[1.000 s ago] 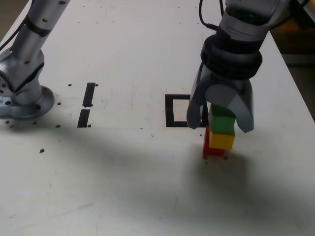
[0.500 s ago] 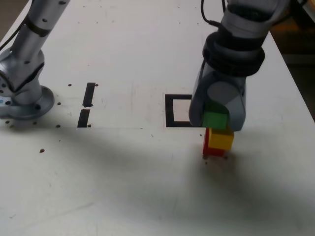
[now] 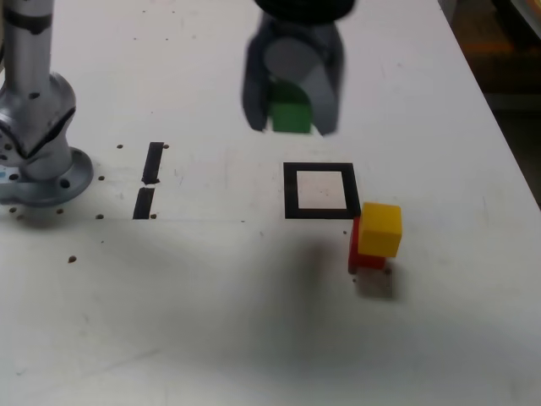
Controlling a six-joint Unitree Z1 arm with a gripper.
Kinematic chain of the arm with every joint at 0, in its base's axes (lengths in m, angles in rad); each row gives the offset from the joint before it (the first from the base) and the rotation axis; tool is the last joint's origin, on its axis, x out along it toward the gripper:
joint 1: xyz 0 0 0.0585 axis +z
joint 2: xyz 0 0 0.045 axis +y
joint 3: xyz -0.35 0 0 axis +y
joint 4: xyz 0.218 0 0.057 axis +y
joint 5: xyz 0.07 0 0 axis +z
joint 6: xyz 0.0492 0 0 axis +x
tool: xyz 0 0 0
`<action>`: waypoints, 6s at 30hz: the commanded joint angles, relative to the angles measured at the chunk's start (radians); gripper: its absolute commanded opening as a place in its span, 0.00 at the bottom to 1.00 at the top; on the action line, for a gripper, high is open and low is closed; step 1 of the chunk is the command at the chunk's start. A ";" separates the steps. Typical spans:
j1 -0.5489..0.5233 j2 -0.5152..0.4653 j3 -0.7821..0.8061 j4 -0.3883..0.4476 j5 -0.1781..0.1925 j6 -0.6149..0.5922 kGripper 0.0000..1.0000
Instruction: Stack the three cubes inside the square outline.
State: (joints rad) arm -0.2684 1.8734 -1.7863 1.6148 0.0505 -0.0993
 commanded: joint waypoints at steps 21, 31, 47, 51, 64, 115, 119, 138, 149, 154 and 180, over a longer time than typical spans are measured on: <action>0.466 0.006 0.312 -0.257 0.004 0.557 0.23; 0.571 0.099 0.322 -0.361 -0.010 0.769 0.24; 0.597 0.166 0.386 -0.456 -0.040 0.849 0.84; 0.597 0.151 0.396 -0.465 -0.044 0.846 0.93; 0.531 -0.062 0.415 -0.404 -0.074 0.740 0.96; -0.081 0.235 -0.171 -0.073 -0.052 0.124 0.96; -0.081 0.273 -0.200 -0.074 -0.053 0.124 0.96; -0.081 0.414 -0.271 -0.077 -0.054 0.124 0.96; -0.080 0.465 -0.291 -0.062 -0.063 0.124 0.84; -0.076 0.468 -0.295 -0.046 -0.067 0.124 0.60; -0.071 0.351 -0.309 -0.013 -0.043 0.159 0.10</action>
State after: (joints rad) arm -0.3445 2.2558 -2.0955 1.5881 0.0025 0.0554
